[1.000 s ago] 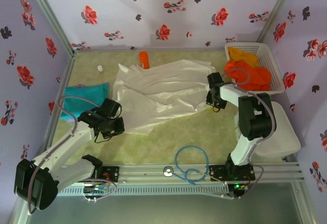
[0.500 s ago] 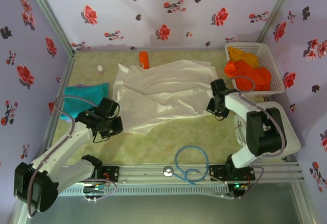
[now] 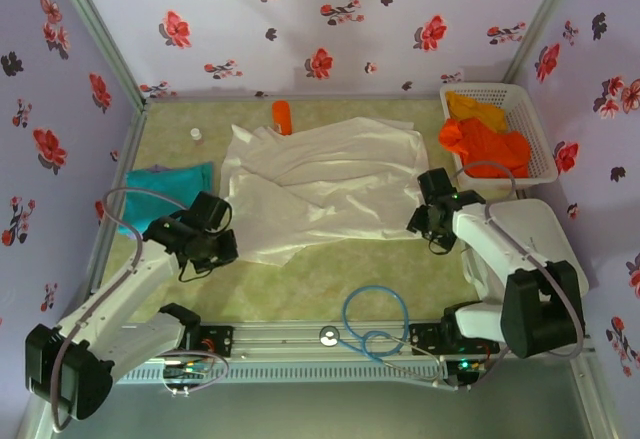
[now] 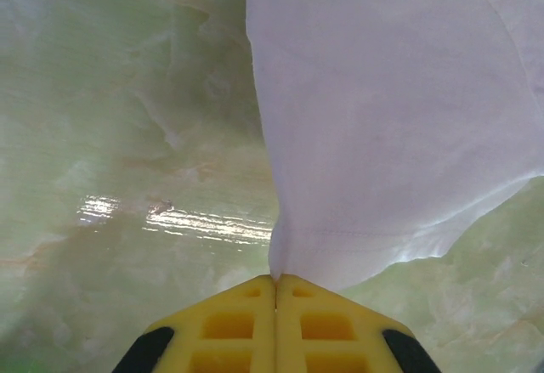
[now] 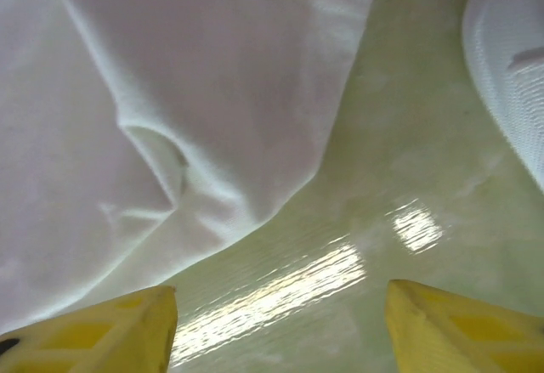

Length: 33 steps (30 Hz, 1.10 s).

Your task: Fold and stack the t-shirts

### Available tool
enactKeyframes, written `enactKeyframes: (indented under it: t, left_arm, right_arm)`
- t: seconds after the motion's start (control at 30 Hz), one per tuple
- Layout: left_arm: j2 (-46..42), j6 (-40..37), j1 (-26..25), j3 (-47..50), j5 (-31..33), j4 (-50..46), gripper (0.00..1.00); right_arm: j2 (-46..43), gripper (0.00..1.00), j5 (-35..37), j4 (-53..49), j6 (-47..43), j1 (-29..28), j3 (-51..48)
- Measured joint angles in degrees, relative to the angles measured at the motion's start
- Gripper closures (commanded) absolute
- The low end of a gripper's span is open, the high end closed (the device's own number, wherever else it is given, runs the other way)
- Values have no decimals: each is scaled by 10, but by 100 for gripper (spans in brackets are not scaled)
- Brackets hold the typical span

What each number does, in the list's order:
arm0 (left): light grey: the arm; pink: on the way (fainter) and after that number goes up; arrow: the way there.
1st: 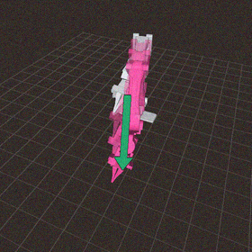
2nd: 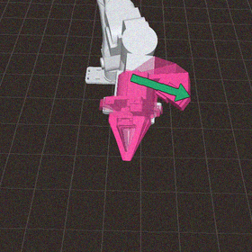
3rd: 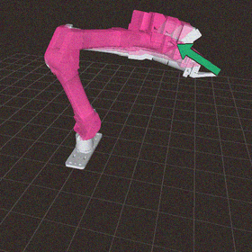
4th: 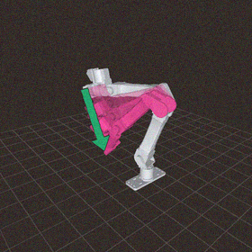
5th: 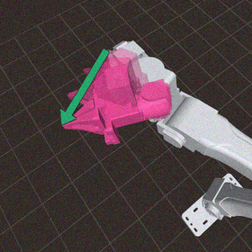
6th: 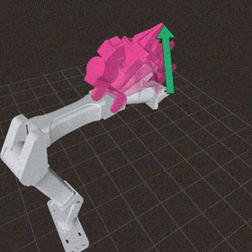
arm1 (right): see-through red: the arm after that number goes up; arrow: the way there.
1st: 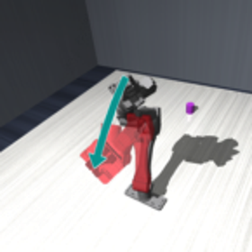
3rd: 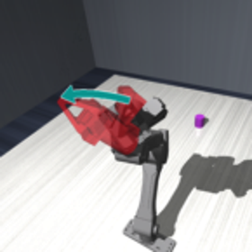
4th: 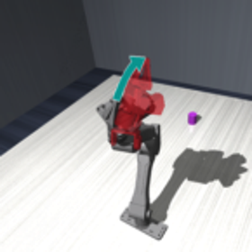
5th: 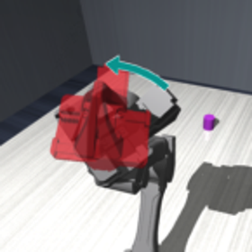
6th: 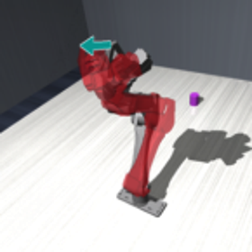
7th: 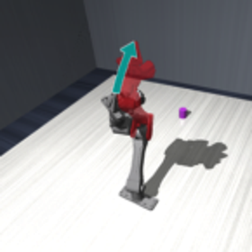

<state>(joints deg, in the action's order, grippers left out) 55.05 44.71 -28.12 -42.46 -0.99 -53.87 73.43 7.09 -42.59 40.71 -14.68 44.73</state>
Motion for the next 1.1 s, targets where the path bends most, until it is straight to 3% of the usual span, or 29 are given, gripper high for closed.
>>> enactKeyframes:
  t: [0.13, 0.2, 0.33, 0.43, 0.6, 0.63, 0.7, 0.83, 1.0, 1.1]
  left_arm:
    - [-24, 5, 0, -2, 4, -26, 100]
    - [-40, 12, 0, -4, 4, -46, 100]
    - [-94, 32, 0, -8, 6, -98, 100]
    - [-141, 52, 0, -8, 6, -132, 99]
    - [-170, 77, 0, 34, -3, -138, 97]
    - [-166, 79, 0, 44, -5, -138, 93]
    - [-156, 83, 0, 54, -7, -138, 75]
    - [-153, 97, -1, 58, -7, -134, 55]
    - [-159, 113, -5, 61, -4, -132, 50]
    - [-167, 131, -14, 71, 5, -128, 50]
  right_arm:
    - [22, 33, 13, 9, -7, 22, -6]
    - [33, 24, 13, 16, -14, 32, -10]
    - [43, 19, 13, 34, -22, 39, -19]
    - [43, 20, 13, 47, -24, 40, -21]
    - [49, 32, 13, 69, -28, 52, -21]
    - [53, 34, 12, 75, -29, 54, -21]
    - [63, 38, 9, 84, -29, 56, -21]
    - [80, 43, 0, 99, -28, 56, -21]
    - [108, 45, -11, 120, -26, 56, -21]
    - [123, 54, -12, 126, -27, 56, -20]
